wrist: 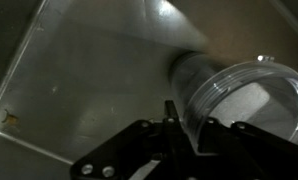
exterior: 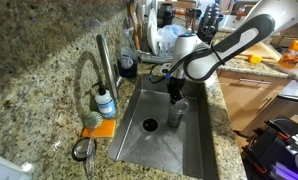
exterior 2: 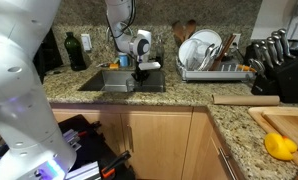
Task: Remove the paper towel roll from the clear bottle on the right and place it on the counter, place the bottle in the sink
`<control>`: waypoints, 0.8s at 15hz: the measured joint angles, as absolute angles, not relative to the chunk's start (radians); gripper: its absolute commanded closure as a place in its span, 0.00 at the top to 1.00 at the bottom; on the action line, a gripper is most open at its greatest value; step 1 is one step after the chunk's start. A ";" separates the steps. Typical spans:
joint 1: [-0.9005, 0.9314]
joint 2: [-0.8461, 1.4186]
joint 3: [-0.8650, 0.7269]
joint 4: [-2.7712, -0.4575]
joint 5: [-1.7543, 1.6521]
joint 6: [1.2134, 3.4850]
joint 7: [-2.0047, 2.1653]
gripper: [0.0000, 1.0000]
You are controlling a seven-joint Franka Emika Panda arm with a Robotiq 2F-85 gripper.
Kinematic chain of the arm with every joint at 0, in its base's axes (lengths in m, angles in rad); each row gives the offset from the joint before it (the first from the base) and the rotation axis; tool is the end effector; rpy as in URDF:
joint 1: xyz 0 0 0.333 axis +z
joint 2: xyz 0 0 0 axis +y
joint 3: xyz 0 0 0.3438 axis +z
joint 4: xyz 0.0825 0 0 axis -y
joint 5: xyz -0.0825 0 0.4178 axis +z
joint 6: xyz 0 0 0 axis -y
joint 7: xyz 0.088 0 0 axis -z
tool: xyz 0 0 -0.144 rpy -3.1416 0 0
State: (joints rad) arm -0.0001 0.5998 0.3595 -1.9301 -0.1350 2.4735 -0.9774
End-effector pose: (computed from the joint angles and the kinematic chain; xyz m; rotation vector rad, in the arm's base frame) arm 0.6159 0.2269 0.1499 -2.3263 -1.9345 -0.0374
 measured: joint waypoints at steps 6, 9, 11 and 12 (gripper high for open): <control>0.012 0.602 0.359 -1.923 -0.097 2.418 -0.977 0.76; 0.013 0.595 0.368 -1.893 -0.009 2.257 -0.981 0.98; 0.013 0.572 0.376 -1.868 0.063 2.094 -0.981 1.00; 0.015 0.554 0.380 -1.859 0.099 2.010 -0.981 1.00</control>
